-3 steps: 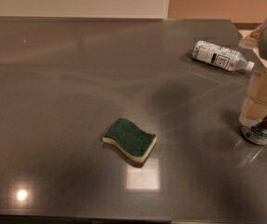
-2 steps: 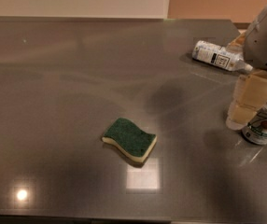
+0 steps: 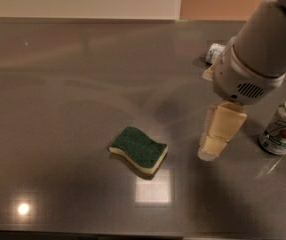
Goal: Pick sponge
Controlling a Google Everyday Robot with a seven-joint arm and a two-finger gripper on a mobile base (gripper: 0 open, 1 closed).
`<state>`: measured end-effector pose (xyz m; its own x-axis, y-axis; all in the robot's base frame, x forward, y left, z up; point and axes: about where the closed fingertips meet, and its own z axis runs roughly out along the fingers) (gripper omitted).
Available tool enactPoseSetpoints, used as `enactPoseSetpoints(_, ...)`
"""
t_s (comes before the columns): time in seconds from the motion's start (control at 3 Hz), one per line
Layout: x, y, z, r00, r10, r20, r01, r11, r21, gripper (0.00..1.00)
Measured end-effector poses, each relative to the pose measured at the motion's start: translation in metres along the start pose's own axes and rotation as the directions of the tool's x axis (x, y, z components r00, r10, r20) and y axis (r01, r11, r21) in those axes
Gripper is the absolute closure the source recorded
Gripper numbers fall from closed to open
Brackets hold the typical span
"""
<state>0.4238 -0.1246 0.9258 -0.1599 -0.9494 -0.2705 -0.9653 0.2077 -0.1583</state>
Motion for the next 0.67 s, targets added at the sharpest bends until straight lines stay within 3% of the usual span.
enactPoseSetpoints(0.67,-0.043,0.032,0.063,0.998,0.028,0.054,-0.025,0.9975,-0.067,0.0)
